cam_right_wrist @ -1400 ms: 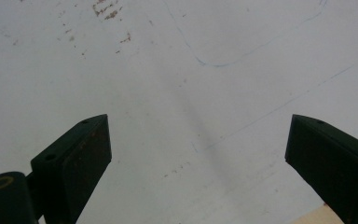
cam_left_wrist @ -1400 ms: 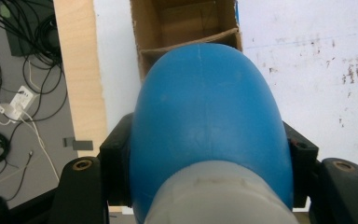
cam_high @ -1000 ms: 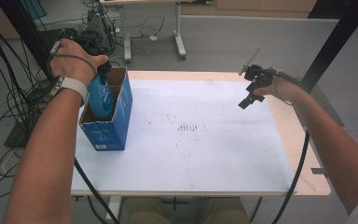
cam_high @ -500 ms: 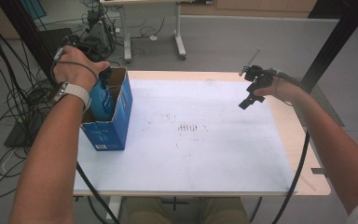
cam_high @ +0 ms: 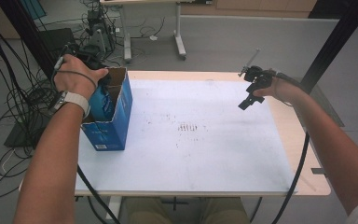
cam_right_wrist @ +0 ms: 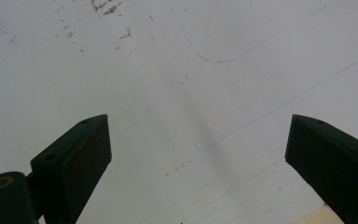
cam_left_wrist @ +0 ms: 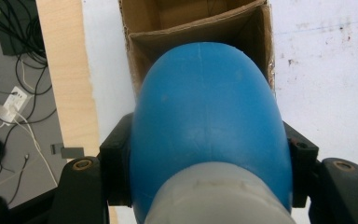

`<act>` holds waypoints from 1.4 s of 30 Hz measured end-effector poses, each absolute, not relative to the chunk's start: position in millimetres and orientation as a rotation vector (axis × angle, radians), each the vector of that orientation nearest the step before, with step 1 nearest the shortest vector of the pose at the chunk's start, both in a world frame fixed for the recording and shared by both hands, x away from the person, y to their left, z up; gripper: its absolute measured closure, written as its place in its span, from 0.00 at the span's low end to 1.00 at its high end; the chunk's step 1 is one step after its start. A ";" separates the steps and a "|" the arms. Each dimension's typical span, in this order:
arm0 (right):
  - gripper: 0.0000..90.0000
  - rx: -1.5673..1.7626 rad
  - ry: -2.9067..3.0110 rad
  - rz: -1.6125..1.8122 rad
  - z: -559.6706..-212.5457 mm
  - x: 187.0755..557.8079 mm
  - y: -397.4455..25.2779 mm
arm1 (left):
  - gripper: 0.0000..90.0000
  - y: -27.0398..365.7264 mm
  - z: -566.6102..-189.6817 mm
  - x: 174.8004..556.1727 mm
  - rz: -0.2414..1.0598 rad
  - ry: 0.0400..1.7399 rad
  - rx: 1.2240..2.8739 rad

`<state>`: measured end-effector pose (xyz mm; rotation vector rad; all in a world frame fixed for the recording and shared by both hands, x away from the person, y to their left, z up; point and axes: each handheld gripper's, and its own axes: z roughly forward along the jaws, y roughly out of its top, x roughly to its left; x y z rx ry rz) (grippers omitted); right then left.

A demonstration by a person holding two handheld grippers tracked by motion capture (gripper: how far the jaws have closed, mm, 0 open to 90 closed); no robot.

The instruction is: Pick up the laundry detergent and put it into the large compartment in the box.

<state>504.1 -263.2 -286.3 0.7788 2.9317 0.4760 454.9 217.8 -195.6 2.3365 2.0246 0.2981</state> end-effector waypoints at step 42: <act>0.08 0.803 2.938 0.477 -293.4 504.7 -268.0 | 0.42 219.6 -241.3 458.2 0.274 2.036 2.349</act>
